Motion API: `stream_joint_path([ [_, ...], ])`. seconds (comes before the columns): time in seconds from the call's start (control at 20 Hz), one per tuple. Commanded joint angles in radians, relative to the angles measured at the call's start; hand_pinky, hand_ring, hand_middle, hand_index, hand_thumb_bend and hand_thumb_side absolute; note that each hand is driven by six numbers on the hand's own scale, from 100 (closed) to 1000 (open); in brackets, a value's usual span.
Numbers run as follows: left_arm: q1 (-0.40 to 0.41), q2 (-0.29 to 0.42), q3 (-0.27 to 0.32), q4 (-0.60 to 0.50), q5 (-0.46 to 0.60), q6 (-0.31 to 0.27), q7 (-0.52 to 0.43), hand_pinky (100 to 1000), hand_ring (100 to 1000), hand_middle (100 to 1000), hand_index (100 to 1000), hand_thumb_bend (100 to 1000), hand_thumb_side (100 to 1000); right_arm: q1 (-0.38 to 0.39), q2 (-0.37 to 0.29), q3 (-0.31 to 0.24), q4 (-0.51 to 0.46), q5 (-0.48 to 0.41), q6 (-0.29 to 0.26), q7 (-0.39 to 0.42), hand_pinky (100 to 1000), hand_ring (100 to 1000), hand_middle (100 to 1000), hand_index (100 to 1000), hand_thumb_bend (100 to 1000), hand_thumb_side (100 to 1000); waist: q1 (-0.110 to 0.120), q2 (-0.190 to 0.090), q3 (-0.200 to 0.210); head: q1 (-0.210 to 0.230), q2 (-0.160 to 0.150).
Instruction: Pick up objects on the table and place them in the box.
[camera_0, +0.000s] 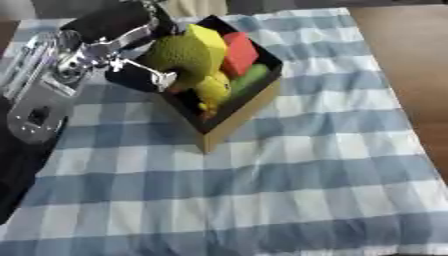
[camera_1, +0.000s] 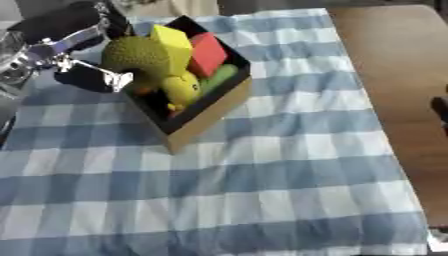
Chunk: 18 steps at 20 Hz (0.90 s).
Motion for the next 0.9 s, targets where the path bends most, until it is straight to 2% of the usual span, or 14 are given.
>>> stream_joint_path([
  [0.05,-0.008,-0.020,0.015,-0.003,-0.005,0.000,0.006,680,600,455,604,100,247,-0.006,-0.023,-0.005,-0.020,0.004,-0.045,0.051,1000,1000,294,995,100,505,0.011,-0.027,-0.001,-0.001,0.005],
  [0.4,-0.001,-0.072,0.019,0.008,-0.040,-0.024,0.003,689,611,468,622,100,237,-0.009,-0.020,-0.005,-0.020,0.010,-0.042,0.051,1000,1000,293,996,100,507,0.012,-0.025,-0.003,0.000,0.005],
  [0.9,0.020,-0.123,0.020,0.090,-0.185,-0.048,0.050,706,648,510,670,100,198,-0.012,-0.016,-0.003,-0.020,0.014,-0.040,0.055,1000,1000,288,996,100,506,0.012,-0.020,-0.006,-0.001,0.005],
])
